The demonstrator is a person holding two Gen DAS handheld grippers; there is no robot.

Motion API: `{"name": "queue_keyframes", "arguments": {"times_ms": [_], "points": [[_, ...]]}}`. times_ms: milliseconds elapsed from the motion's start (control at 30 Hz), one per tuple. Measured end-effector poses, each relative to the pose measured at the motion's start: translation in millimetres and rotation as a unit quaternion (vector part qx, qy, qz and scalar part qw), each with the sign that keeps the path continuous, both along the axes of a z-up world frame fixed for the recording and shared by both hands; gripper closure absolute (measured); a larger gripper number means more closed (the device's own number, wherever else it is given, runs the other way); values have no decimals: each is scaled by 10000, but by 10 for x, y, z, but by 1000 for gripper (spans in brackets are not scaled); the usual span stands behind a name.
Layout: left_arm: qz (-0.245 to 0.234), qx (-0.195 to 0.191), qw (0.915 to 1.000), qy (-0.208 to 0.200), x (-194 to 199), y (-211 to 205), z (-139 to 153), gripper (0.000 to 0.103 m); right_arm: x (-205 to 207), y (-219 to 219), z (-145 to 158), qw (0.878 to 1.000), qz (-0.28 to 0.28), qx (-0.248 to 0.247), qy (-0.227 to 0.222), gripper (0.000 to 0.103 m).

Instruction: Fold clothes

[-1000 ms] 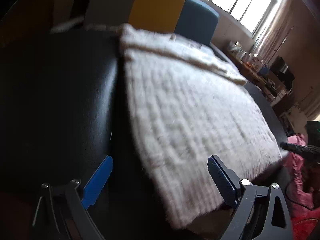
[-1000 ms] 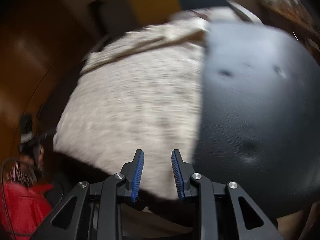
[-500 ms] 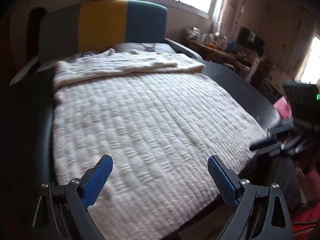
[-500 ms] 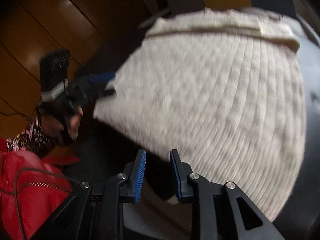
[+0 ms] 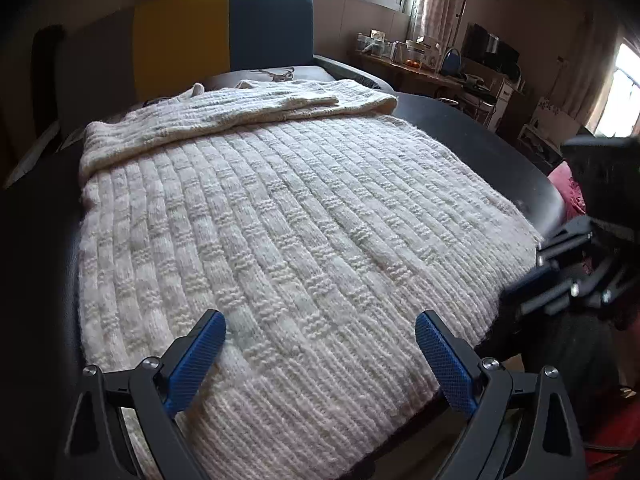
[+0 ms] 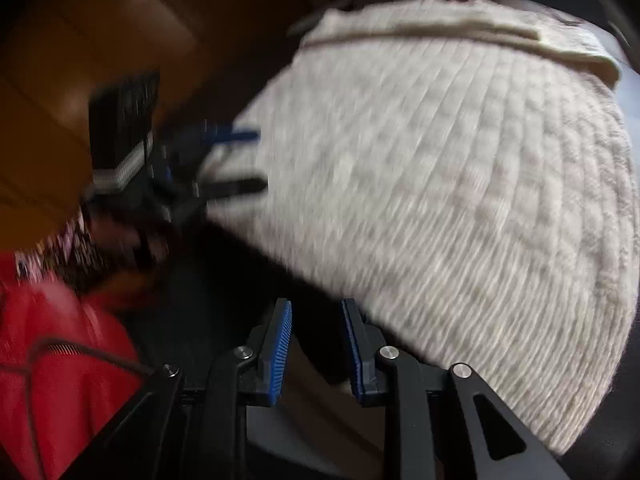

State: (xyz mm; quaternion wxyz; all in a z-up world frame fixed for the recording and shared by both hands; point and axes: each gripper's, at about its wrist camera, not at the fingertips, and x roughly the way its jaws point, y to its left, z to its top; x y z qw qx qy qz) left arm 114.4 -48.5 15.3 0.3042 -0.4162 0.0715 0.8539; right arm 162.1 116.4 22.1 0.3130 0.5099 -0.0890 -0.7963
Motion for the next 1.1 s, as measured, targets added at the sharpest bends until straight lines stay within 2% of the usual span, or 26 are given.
{"name": "queue_keyframes", "arguments": {"times_ms": [100,233,333,433,467,667,767,867,967,1100], "points": [[22,5,10000,-10,-17,-10,6,6,-51,8,115,9987,-166,162,455,78],[95,-1,10000,2,-19,-39,17,6,-121,-23,109,9994,27,229,245,78],[236,-64,9997,53,-25,-100,29,6,-84,3,102,9977,-74,546,398,78],[729,-146,9972,81,-81,-310,33,6,-68,304,137,9936,-715,750,440,77],[949,-156,9953,88,-102,-413,36,6,-58,413,133,9916,-903,836,405,74],[2135,-96,9769,-12,-179,-1121,32,6,2,1064,107,9699,-2023,1340,191,66],[2368,137,9711,-262,-159,-1382,-17,6,73,1212,48,9695,-2158,1162,24,64],[2302,325,9719,-375,-104,-1446,-69,6,120,1240,-16,9731,-2165,784,-5,57],[2093,445,9758,-440,-53,-1420,-93,3,138,1161,-32,9804,-1940,348,10,57],[1616,606,9829,-645,-1,-1248,-127,3,138,1006,-49,9847,-1740,121,57,56]]}}
